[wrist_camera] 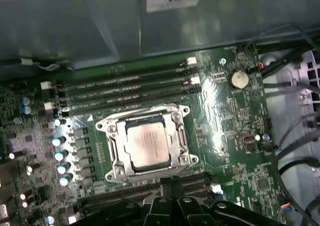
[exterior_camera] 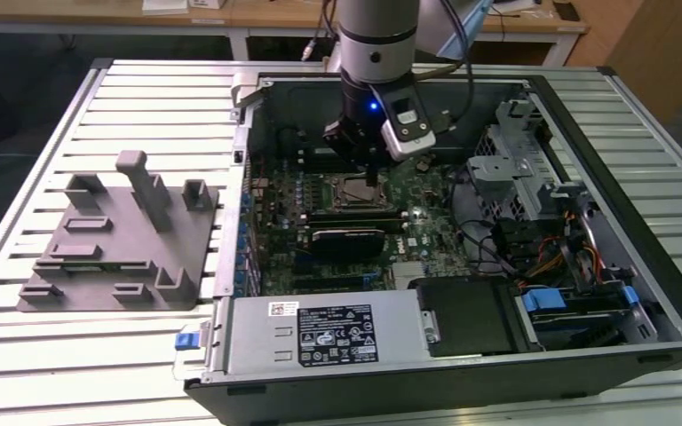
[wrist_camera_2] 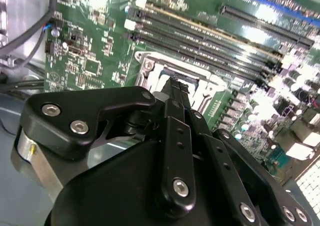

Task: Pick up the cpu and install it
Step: 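Install the second cpu locking lever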

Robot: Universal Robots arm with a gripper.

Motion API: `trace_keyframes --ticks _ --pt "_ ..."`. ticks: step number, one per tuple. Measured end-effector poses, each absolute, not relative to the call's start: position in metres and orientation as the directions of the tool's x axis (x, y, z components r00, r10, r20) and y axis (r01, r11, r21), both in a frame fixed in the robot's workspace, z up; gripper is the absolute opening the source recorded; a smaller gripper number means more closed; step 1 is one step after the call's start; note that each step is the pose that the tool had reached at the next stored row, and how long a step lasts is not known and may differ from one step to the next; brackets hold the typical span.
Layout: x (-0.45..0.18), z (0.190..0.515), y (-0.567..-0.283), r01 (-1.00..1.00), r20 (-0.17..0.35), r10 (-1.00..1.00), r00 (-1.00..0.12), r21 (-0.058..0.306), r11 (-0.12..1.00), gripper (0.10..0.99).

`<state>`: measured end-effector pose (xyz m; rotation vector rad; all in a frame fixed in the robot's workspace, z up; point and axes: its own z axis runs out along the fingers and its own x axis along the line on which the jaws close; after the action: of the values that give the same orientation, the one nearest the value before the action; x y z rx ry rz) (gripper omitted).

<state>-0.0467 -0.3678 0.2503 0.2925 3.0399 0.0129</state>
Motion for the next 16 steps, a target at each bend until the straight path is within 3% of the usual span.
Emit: trace_keyframes --ticks 16 --pt "-0.041 0.25 -0.398 0.188 -0.086 0.189 -0.978 0.018 0.982 0.106"
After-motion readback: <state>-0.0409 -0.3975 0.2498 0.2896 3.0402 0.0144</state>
